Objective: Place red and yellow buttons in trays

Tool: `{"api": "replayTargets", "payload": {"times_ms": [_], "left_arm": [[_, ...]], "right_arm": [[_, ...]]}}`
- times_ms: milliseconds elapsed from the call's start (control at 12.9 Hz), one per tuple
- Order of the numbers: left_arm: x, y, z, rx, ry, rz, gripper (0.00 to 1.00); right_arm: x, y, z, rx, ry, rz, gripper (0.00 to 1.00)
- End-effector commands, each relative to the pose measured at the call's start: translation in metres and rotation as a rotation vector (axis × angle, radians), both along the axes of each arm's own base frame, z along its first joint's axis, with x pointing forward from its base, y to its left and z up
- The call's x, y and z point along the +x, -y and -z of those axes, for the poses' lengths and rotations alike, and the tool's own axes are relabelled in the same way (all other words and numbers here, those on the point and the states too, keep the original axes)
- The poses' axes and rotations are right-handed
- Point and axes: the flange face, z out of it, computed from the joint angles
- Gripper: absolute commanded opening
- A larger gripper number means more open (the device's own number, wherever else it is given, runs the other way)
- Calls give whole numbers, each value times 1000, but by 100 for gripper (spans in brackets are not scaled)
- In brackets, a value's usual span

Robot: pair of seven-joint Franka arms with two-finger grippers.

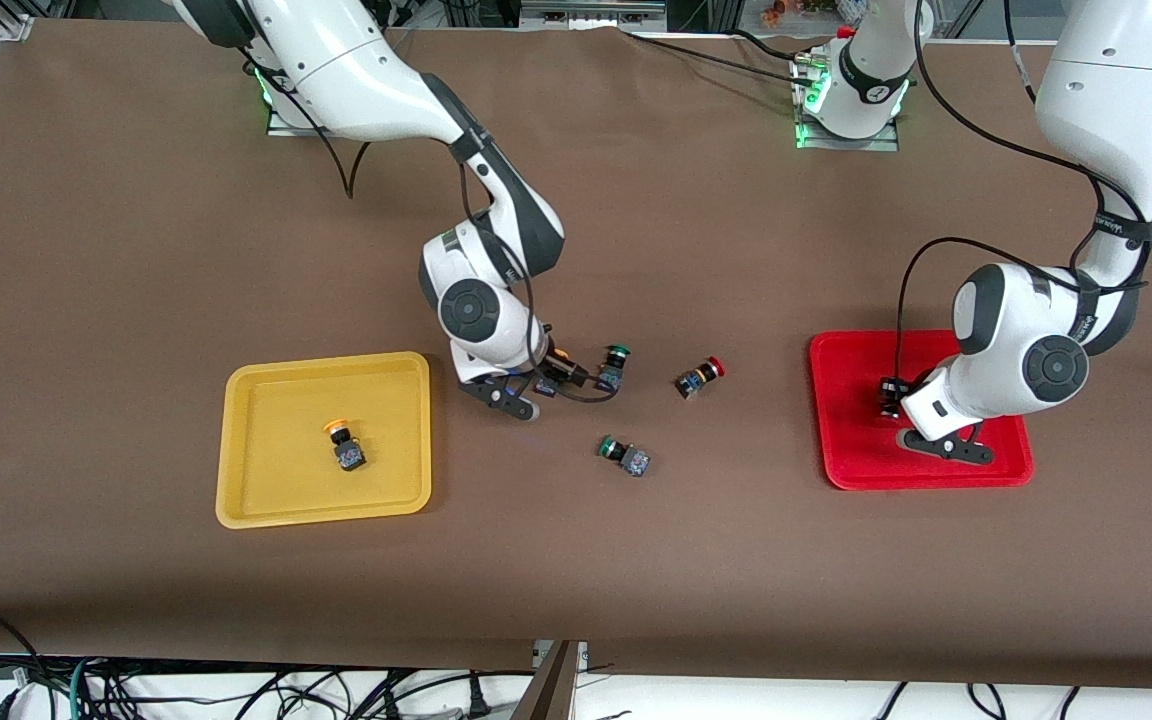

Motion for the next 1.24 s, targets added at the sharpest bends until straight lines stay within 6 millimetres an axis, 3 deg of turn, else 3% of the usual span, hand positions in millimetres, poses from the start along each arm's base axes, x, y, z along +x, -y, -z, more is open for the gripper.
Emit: {"api": "replayTargets", "payload": {"times_ms": [0, 155, 387, 464, 696, 773, 1083, 1160], "left_arm": [[0, 3, -40, 23, -5, 12, 100], [3, 28, -70, 34, -25, -73, 100], [-5, 112, -82, 46, -63, -410, 100], [-9, 130, -81, 62, -69, -502, 100], [-22, 196, -72, 96, -51, -723, 100], [-30, 225, -61, 104, -36, -811, 100], [-52, 300, -27, 106, -1, -1165, 100], [-53, 303, -25, 125, 38, -1235, 100]], "right_arm": [[-12, -7, 8, -9, -3, 17, 97], [-16, -4, 16, -19, 6, 7, 88], [-18, 0, 24, -35, 32, -7, 81], [-18, 0, 24, -36, 33, -8, 72], [-17, 0, 22, -34, 37, -24, 30], [-15, 2, 18, -30, 44, -35, 23], [2, 18, -5, -73, 35, -81, 22], [12, 28, -12, -93, 25, -103, 22]]}}
